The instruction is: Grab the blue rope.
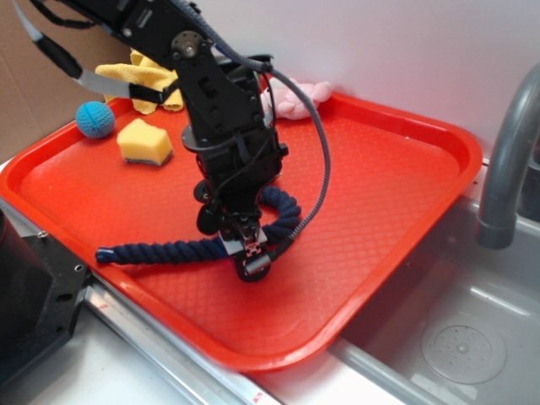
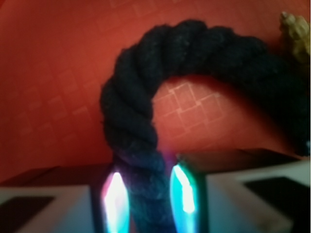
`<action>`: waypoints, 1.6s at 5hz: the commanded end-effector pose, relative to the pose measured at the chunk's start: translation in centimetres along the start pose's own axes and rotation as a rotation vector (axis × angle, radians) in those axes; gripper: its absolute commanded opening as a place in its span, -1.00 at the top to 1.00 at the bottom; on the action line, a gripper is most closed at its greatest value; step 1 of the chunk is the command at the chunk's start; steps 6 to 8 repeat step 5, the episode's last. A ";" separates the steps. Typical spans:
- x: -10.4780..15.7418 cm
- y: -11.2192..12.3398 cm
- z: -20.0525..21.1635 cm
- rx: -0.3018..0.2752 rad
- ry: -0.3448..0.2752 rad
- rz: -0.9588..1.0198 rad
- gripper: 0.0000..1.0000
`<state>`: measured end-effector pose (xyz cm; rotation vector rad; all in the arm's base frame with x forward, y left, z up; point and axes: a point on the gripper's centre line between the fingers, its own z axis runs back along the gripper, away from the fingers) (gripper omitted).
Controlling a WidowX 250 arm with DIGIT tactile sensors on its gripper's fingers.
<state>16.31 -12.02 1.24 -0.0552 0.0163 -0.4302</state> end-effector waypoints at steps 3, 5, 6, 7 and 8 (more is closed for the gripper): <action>-3.2 3.9 14.8 0.052 -0.027 0.492 1.00; -3.9 5.9 20.0 0.060 -0.096 0.590 1.00; -3.9 5.9 20.0 0.060 -0.096 0.590 1.00; -3.9 5.9 20.0 0.060 -0.096 0.590 1.00; -3.9 5.9 20.0 0.060 -0.096 0.590 1.00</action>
